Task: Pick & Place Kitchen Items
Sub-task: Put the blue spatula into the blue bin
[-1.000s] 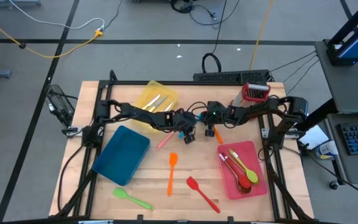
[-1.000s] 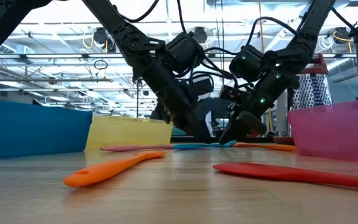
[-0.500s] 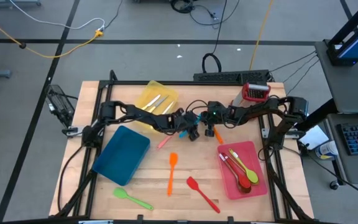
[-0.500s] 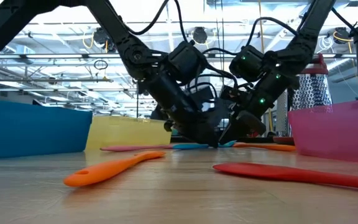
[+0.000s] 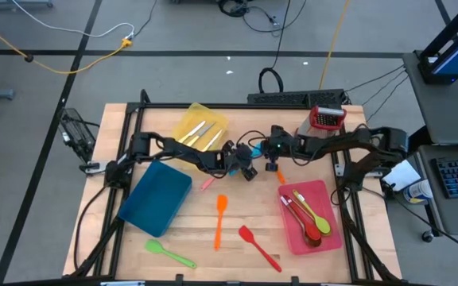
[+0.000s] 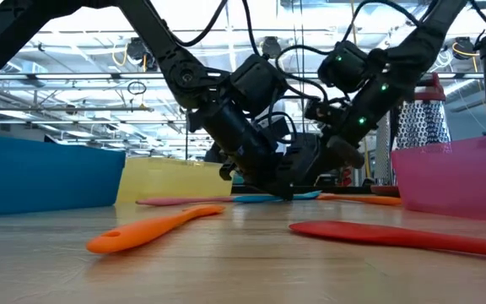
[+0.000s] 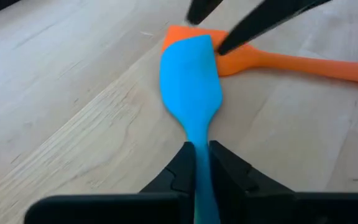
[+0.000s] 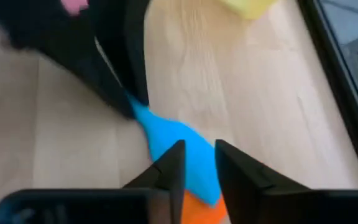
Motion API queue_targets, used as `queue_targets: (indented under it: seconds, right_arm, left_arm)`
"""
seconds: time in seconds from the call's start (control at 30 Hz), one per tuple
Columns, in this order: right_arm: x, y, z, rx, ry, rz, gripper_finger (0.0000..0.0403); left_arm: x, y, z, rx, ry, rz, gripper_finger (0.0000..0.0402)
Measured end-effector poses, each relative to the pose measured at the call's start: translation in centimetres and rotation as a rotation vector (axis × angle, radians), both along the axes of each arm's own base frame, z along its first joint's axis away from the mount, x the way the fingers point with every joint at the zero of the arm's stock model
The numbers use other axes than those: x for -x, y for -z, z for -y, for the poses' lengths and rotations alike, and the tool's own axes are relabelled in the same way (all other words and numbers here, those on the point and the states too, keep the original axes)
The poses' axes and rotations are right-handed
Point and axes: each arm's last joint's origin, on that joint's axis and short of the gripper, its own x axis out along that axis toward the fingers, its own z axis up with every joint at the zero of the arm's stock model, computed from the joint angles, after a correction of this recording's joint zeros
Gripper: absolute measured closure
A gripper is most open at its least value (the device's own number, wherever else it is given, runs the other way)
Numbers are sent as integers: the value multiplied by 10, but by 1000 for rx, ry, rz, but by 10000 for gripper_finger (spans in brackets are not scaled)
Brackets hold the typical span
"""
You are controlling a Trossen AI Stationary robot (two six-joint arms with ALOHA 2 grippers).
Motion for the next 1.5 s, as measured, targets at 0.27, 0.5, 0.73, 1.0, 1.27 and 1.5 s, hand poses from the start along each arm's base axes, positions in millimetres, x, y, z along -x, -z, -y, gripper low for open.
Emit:
queue_targets:
  seconds: [0.27,0.5,0.73,1.0,1.27,1.5]
  right_arm:
    - [14,13,-9,-55,-140,-103,231]
    - [27,26,-8,130,-98,-148,180]
    - [32,30,-10,229,-173,-134,165]
    - [36,36,-15,183,-262,-102,188]
    - [40,37,-17,262,-286,-25,246]
    - [43,41,-23,233,-333,0,350]
  left_arm:
    - [-4,-3,4,24,42,67,379]
    - [-7,-13,5,40,67,120,374]
    - [-8,-31,8,81,118,161,372]
    - [-9,-32,8,108,125,176,380]
    - [-14,-39,11,166,182,271,369]
    - [-14,-40,6,181,162,277,366]
